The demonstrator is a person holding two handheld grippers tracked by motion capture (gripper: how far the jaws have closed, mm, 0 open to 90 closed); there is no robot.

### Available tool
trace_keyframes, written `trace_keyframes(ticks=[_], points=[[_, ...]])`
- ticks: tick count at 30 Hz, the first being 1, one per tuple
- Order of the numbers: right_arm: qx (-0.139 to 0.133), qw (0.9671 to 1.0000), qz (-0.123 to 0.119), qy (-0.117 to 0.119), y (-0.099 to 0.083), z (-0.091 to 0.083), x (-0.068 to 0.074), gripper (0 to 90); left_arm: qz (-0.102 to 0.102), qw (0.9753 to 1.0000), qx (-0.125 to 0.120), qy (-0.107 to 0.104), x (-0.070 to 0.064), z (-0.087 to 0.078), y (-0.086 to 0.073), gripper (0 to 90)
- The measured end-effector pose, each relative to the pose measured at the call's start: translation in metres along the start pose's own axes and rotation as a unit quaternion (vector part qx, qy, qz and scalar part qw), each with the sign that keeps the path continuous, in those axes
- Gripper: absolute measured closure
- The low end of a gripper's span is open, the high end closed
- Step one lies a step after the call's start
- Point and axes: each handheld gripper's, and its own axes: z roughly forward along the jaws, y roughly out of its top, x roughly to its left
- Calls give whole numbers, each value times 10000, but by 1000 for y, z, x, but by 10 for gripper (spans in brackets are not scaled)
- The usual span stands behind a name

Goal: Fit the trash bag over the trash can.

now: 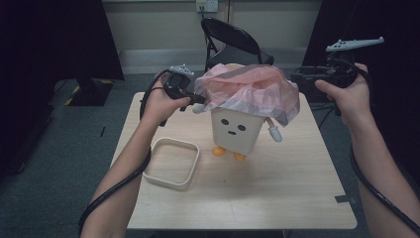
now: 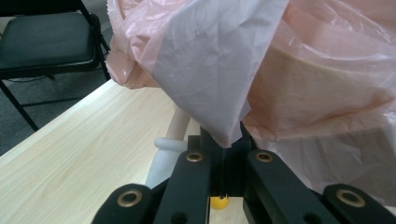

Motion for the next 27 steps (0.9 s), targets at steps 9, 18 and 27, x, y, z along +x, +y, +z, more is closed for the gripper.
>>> trace_keyframes(ticks=[9, 18, 27], points=[[132, 9992, -350, 162, 8, 6, 23, 482, 67, 9999, 39, 78, -3, -3, 3, 896], [-64, 9997, -46, 233, 17, 41, 20, 800, 118, 9999, 41, 8, 2, 1, 3, 896], [-105, 9998, 144, -24, 19, 61, -4, 900, 127, 9998, -123, -29, 13, -4, 8, 888]])
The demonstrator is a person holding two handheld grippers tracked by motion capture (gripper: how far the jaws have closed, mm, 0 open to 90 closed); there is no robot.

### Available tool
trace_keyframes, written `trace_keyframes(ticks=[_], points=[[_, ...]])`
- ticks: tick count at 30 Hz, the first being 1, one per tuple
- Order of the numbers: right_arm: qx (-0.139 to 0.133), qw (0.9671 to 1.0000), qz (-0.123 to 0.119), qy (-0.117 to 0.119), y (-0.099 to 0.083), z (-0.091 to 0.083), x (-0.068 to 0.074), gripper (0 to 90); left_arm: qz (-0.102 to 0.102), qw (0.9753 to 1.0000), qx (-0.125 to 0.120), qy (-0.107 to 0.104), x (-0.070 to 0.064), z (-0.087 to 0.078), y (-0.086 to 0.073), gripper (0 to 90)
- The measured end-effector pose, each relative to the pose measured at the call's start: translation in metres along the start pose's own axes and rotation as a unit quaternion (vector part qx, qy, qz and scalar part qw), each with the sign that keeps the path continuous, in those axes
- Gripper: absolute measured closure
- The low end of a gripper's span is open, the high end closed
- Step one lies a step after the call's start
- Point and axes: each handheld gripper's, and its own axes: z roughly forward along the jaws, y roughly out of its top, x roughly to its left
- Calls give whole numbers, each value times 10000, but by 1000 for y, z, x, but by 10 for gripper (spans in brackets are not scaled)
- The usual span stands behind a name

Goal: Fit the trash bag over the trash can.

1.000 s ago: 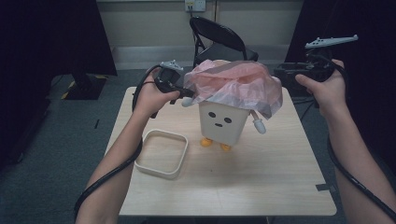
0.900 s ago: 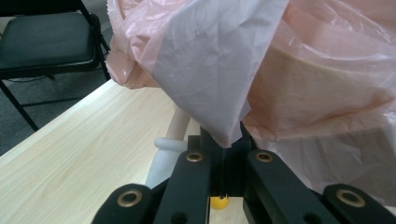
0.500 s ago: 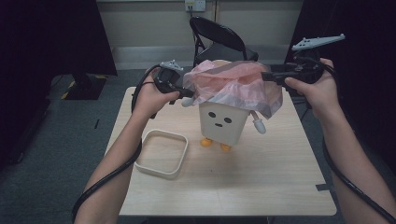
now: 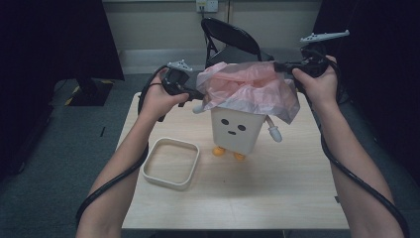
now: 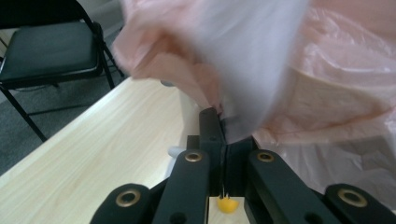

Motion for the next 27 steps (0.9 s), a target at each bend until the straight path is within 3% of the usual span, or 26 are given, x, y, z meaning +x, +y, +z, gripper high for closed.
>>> trace_keyframes(ticks=[3, 4, 7, 15, 19, 23, 27], points=[[-61, 9998, 183, -100, -2, 4, -12, 900, -94, 9998, -170, -23, 6, -2, 2, 884], [62, 9996, 141, -243, -3, 7, -16, 900, -118, 9997, -204, -3, 8, -3, 3, 884], [233, 9991, 162, -327, -10, 16, -23, 900, -160, 9995, -280, 5, 12, -3, 5, 882], [763, 9965, 304, -145, -36, 41, -31, 900, -492, 9976, -470, 110, 24, 3, 3, 892], [775, 9965, 301, -33, -45, 45, -31, 900, -645, 9967, -406, 294, 29, 9, 0, 900], [678, 9971, 337, -27, -45, 39, -30, 900, -752, 9964, -27, 398, 36, 19, -8, 900], [462, 9981, 411, 43, -41, 28, -29, 900, -958, 9946, -90, 380, 39, 21, -14, 900]])
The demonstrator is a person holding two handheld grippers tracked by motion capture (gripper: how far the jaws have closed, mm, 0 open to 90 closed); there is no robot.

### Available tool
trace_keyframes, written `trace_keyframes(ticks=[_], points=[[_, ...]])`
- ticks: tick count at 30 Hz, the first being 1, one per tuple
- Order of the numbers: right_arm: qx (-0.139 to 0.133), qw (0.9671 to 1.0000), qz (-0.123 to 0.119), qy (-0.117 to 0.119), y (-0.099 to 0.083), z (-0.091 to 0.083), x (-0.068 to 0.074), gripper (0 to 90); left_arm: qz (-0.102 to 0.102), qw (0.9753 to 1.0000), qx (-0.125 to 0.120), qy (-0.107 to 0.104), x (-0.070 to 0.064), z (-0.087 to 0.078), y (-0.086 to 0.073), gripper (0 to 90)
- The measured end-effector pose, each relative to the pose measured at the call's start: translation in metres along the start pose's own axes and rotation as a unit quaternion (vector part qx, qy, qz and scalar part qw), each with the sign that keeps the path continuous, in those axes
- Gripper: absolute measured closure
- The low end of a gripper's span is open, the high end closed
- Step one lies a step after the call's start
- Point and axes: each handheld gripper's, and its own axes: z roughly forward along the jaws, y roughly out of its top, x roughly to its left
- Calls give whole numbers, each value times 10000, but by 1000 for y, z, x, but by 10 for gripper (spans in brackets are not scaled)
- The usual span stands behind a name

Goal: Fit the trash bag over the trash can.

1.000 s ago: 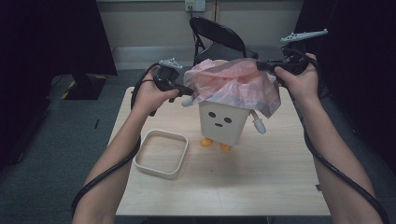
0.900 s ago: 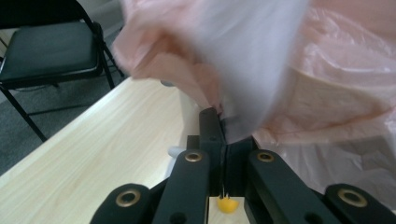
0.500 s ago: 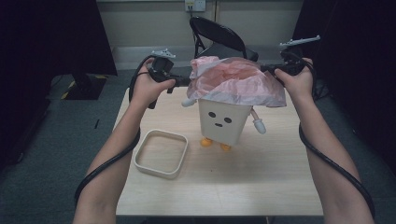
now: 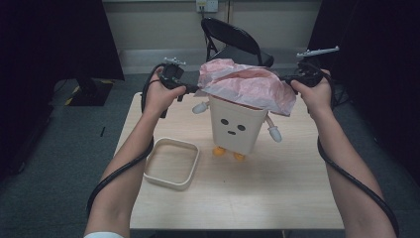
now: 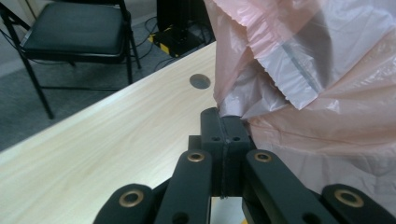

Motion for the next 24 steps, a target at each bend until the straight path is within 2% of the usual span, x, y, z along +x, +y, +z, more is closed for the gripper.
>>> trace_keyframes(ticks=[1, 4, 6, 8, 10, 12, 13, 15, 18, 20, 21, 24], points=[[-40, 10000, 21, 50, 0, -2, 0, 900, 2, 10000, -15, 12, 0, -1, 0, 900], [-105, 9999, 8, 70, 0, -12, 3, 900, 39, 9999, -58, -124, -3, -9, 1, 900], [-98, 9999, -38, 52, -1, -16, 5, 900, 138, 9998, -101, -67, -6, -17, 4, 900], [-143, 9999, -11, 61, -2, -21, 7, 900, 80, 9995, -256, -146, -8, -23, 5, 900], [-180, 9998, -3, 49, -2, -25, 8, 900, 149, 9992, -344, -160, -10, -27, 4, 885], [-188, 9998, 4, 40, -3, -29, 11, 900, 188, 9984, -522, -47, -12, -29, 2, 615], [-176, 9998, -14, 22, -3, -30, 12, 900, 210, 9983, -536, -53, -14, -31, 1, 561], [-159, 9999, -34, 4, -3, -32, 15, 900, 190, 9979, -590, -202, -19, -35, -3, 539], [-91, 9999, -113, -70, -4, -36, 21, 900, 111, 9973, -656, -304, -26, -42, -7, 432], [-49, 9998, -158, -116, -5, -40, 24, 900, 163, 9972, -654, -313, -29, -45, -10, 410], [-33, 9998, -164, -121, -5, -41, 25, 900, 266, 9970, -666, -301, -31, -48, -12, 407], [-4, 9997, -195, -136, -5, -46, 29, 900, 421, 9962, -642, -408, -39, -53, -13, 407]])
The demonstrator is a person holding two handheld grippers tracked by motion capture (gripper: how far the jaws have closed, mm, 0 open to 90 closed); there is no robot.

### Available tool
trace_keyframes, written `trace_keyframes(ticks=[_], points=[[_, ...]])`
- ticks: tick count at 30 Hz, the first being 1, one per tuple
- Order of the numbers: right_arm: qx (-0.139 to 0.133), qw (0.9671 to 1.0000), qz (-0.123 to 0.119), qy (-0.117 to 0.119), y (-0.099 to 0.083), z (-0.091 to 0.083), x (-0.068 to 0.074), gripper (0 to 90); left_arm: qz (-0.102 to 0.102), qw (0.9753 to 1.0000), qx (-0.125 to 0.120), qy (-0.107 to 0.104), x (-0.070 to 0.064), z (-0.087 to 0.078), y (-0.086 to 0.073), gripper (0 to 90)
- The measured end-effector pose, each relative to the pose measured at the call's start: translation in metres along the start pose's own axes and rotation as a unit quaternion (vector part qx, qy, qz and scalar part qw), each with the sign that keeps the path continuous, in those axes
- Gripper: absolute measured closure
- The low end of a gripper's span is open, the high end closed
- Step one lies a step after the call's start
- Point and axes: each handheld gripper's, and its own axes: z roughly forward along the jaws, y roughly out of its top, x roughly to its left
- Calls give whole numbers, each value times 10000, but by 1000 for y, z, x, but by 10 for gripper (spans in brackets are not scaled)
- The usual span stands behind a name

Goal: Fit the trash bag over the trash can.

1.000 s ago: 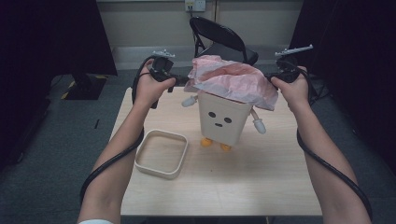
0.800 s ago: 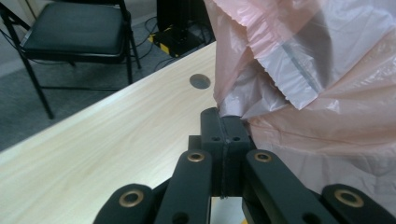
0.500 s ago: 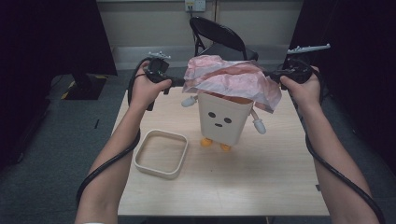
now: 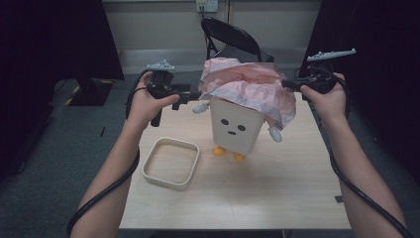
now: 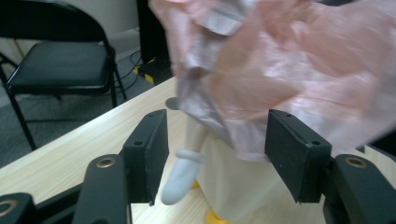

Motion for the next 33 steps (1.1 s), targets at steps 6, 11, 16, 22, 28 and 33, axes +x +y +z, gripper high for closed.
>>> trace_keyframes(ticks=[6, 11, 16, 22, 28, 33], points=[[80, 9999, -96, -40, 3, -6, 9, 900, 509, 9984, 156, -183, -19, 1, 7, 392], [111, 9998, -149, -55, 5, -6, 14, 900, 529, 9982, -23, -288, -24, 0, 15, 401], [139, 9997, -170, -42, 8, -7, 16, 900, 698, 9971, -41, -307, -28, 2, 20, 407], [166, 9997, -202, -22, 8, -8, 17, 900, 636, 9968, 18, -488, -30, 0, 12, 408], [210, 9996, -187, -6, 6, -7, 18, 898, 689, 9962, 406, -347, -35, 1, 6, 359], [243, 9995, -192, 12, 7, -6, 20, 895, 727, 9943, 669, -400, -41, 7, 5, 438]])
